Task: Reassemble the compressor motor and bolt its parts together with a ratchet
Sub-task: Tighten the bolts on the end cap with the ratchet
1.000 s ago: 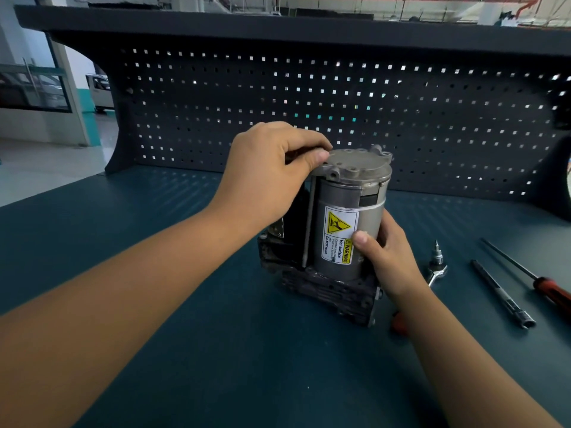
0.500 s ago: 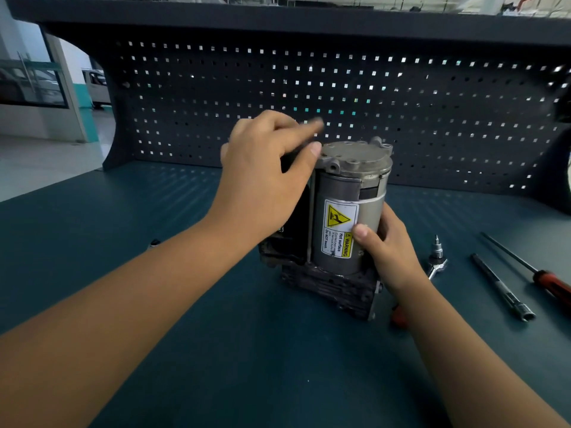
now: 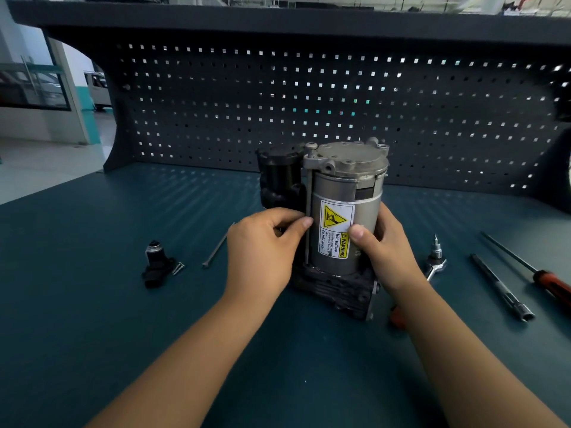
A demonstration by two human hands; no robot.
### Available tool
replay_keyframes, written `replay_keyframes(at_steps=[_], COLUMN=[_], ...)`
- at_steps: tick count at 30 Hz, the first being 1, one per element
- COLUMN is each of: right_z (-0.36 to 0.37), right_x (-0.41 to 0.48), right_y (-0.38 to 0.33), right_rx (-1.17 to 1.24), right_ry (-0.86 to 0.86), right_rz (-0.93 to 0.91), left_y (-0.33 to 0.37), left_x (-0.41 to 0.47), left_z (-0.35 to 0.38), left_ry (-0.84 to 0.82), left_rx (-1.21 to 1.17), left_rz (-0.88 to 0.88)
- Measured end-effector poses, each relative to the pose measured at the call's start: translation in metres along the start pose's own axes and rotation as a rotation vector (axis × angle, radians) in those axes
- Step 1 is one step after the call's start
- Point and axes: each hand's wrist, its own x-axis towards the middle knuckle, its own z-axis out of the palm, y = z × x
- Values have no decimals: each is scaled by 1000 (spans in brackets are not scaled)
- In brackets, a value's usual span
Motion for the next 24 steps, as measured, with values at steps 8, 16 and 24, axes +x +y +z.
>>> replay_keyframes(at_steps=[8, 16, 24], right_z=[0, 0, 1], right_x=[1, 0, 0], right_y=[0, -1, -2], right_rx=[-3, -6, 4], right_ry=[5, 3, 4], right_rz=[3, 11, 10], left_y=[-3, -1, 0], left_x=[1, 1, -1], left_z=[0, -1, -1], left_ry=[-11, -27, -44], left_rx=[-6, 3, 27], left_rz=[3, 29, 75])
